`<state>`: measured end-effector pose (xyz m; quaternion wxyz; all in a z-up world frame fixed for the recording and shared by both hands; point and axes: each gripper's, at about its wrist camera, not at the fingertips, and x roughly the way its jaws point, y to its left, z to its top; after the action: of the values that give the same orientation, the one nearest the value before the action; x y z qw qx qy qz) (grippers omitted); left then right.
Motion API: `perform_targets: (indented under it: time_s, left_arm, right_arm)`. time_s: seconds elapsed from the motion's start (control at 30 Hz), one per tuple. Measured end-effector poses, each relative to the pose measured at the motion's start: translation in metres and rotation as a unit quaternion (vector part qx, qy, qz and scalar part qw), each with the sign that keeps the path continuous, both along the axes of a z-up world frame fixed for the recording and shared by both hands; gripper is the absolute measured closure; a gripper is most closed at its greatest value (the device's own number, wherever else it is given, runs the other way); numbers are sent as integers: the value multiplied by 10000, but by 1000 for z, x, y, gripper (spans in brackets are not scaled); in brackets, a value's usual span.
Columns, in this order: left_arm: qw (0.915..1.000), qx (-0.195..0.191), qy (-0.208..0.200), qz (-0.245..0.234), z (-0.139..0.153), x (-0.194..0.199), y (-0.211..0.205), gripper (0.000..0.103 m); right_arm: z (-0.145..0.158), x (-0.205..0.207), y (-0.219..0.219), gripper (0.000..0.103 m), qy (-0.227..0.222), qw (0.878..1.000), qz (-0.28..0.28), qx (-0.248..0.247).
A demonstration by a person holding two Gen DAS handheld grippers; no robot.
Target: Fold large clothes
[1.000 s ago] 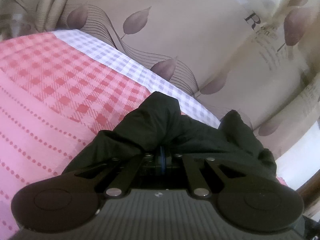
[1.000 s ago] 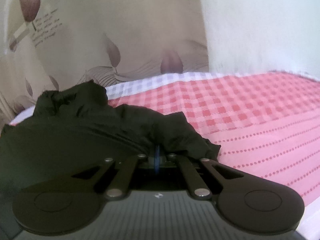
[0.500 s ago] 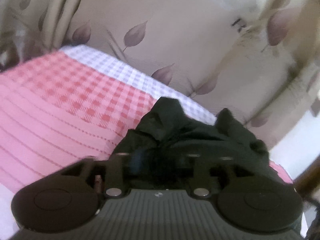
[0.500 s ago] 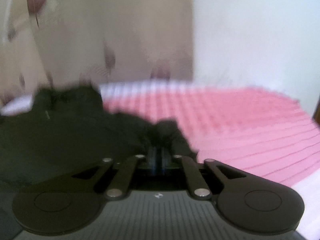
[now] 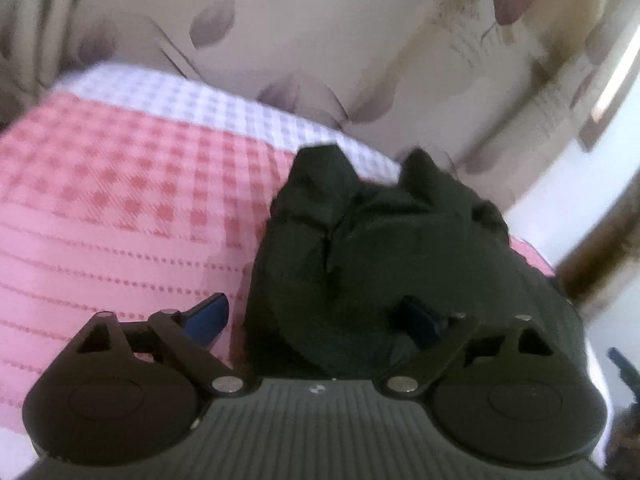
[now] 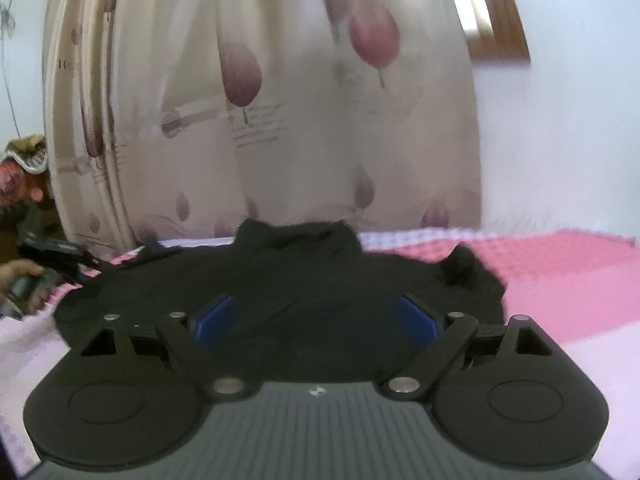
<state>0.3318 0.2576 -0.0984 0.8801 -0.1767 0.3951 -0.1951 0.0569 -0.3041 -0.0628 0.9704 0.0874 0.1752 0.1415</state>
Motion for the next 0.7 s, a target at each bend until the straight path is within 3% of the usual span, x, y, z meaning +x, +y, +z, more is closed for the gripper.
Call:
perform_targets:
  time_s: [0.13, 0.27, 0.47, 0.6, 0.7]
  left_arm:
    - [9967, -705, 144, -365, -18, 10, 17, 23]
    - [9921, -1018, 251, -688, -30, 24, 23, 51]
    - [9849, -1277, 189, -1155, -39, 36, 24, 56]
    - [9874, -967, -39, -1254, -36, 31, 17, 55]
    - [9910, -243, -444, -1237, -25, 19, 0, 56]
  right_arm:
    - [-3, -3, 12, 13, 88, 9999, 62, 94]
    - [-5, 0, 30, 13, 110, 9997, 198, 52]
    - [-14, 3, 55, 13, 283, 9991, 236, 202]
    - [-18, 9, 72, 13, 429, 9983, 378, 52]
    - [-19, 12, 80, 13, 490, 9980, 400, 32]
